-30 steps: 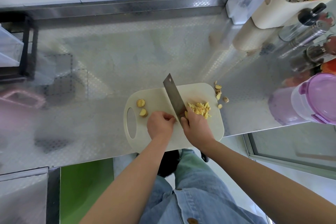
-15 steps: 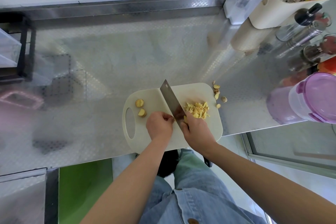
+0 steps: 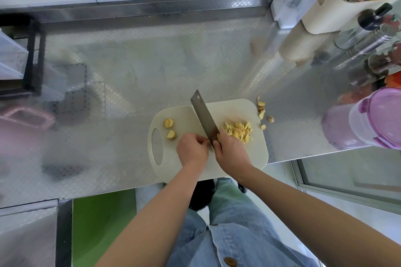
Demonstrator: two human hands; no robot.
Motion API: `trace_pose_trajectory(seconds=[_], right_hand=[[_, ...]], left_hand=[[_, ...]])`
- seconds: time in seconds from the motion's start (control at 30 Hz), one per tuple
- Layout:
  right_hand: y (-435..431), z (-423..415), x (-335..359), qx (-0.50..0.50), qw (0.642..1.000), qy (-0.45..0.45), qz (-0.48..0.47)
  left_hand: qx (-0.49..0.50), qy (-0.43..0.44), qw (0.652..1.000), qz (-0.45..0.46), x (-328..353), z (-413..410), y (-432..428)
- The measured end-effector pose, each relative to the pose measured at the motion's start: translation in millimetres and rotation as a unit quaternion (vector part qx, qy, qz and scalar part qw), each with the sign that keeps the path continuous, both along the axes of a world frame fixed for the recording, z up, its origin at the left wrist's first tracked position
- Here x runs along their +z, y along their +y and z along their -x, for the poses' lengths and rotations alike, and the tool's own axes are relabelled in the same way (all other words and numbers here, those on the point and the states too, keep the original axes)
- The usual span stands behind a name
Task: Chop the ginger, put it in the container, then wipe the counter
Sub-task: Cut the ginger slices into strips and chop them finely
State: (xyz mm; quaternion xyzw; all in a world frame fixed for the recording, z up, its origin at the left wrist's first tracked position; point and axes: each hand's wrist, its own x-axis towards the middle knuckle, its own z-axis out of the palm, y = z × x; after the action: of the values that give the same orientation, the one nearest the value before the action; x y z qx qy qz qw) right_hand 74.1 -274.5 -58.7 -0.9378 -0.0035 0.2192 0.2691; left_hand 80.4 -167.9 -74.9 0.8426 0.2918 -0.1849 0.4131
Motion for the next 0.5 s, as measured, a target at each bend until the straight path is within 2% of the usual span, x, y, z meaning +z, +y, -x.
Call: trace_pose_trajectory(seconds=[0.23,0.4,0.5], right_hand=[[-11,-7,0,-0.048,0.998,-0.027,-0.018],[-15,1,6,-0.041,0.997,-0.05,-0.04],[-6,10,6,-0.017,0.997,-0.049,-0.057]], left_hand=[[-0.009,-0.021,0.999,0.025,-4,2,4],[-0.023,-0.056,0.996,0.069,-7,8,13],[-0.029,-0.08,0.996,0.028,-6,12,15]])
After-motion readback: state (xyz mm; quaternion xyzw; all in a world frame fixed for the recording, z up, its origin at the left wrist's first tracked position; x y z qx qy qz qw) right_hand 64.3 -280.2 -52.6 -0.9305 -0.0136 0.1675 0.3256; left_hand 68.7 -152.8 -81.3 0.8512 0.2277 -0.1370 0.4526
